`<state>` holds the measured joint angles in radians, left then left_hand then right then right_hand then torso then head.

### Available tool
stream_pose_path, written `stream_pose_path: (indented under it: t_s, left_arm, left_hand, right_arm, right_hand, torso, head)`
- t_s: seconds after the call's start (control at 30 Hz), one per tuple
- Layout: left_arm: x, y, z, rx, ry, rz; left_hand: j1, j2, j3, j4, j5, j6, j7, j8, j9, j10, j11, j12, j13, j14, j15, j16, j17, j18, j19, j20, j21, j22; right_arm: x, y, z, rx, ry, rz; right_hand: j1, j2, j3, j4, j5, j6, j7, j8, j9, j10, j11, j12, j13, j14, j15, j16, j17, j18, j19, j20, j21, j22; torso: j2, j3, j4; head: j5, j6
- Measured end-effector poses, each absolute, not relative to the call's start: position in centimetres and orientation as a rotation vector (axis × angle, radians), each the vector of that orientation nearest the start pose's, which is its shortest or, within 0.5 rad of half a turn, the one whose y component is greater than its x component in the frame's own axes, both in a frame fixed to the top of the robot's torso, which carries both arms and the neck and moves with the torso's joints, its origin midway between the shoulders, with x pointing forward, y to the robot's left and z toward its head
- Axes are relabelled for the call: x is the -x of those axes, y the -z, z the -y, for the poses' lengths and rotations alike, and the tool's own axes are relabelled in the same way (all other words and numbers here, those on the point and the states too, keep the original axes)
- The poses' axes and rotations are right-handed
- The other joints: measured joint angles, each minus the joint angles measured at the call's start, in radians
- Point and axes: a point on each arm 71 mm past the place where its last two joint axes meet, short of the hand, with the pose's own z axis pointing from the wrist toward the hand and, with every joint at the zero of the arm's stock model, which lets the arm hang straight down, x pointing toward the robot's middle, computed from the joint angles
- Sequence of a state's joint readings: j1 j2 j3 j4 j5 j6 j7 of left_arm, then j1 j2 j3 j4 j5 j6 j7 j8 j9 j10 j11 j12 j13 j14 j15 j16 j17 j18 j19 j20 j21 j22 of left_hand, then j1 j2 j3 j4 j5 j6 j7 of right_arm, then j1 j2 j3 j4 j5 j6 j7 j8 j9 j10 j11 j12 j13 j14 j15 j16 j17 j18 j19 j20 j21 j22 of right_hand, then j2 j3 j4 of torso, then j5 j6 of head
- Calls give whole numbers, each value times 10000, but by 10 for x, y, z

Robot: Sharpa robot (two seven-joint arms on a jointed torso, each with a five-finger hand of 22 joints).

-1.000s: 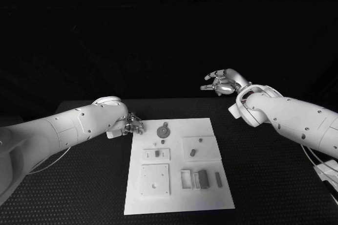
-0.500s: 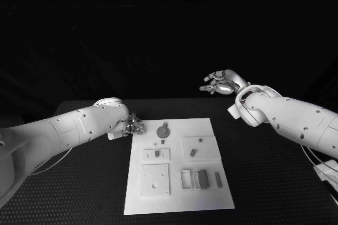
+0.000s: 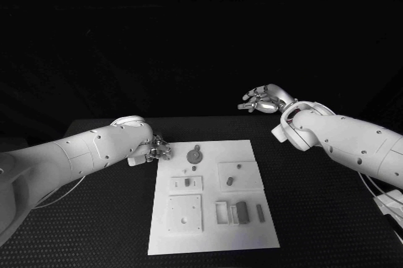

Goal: Assemble the parts on the task board

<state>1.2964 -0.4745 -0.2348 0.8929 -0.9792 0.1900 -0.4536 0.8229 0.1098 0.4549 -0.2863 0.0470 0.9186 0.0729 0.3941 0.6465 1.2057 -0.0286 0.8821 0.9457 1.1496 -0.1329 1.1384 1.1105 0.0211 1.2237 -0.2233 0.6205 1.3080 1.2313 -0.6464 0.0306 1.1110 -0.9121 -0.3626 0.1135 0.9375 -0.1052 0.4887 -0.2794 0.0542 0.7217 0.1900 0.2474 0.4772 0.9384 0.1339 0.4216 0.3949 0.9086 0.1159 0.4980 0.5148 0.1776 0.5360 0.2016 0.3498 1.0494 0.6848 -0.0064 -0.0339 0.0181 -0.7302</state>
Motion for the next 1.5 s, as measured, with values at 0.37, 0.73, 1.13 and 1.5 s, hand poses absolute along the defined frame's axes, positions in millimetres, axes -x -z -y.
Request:
stream_pose_path:
  t_s: [0.37, 0.73, 1.13, 1.5]
  left_arm:
    - [-568, 257, -229, 3239, 1677, -23473]
    - [-553, 259, -237, 3805, 2415, -23603]
    - [-508, 252, -226, 4076, 3793, -23692]
    - [-483, 249, -216, 4243, 4091, -23512]
  left_hand:
    - [618, 142, 647, 99, -29, 125, -125, 119, 28, -26, -41, 0, -192, -105, -22, 69, -288, 0, -79, 8, 38, -1]
    - [655, 179, 702, 100, -16, 127, -126, 116, 22, -12, -55, 0, -276, -106, -22, 154, -432, 0, -90, 18, 38, -2]
    - [651, 180, 727, 74, -18, 160, -160, 92, -45, 61, -127, 0, -330, -157, -43, 263, -560, 0, -100, 29, 78, -3]
    - [381, 260, 726, 73, -20, 298, -230, 35, -93, 210, -275, 68, -412, -82, -118, 500, -725, 8, -10, -57, 159, -4]
  right_arm:
    - [-569, 166, 228, -3841, -8686, -15509]
    - [-569, 169, 232, -3900, -8617, -15678]
    - [-568, 175, 243, -4022, -8442, -15885]
    - [-566, 182, 247, -4130, -8415, -16098]
  right_hand:
    - [39, 39, -44, 37, 0, 1, -1, 0, -27, 36, 36, -116, -271, -6, 77, -201, 0, 0, -92, 19, -93, 8]
    - [39, 38, -71, 9, 0, -29, 29, 53, -58, 72, 72, -245, -441, -52, 121, -343, 12, -7, -153, 40, -176, 57]
    - [123, 35, -127, 65, 0, -64, -6, 53, -116, 16, 128, -523, -856, -168, 237, -705, 0, -154, -397, 74, -344, 185]
    - [133, 25, -154, 36, 0, -134, -8, 90, -152, -20, 164, -669, -1083, -225, 293, -811, 1, -152, -450, 57, -404, 287]
  torso:
    - [0, 5, 1]
    - [-7, 12, -5]
    - [-19, 31, 23]
    - [-48, 62, 40]
  head:
    - [6, -11]
    - [2, -31]
    - [45, -18]
    - [124, -107]
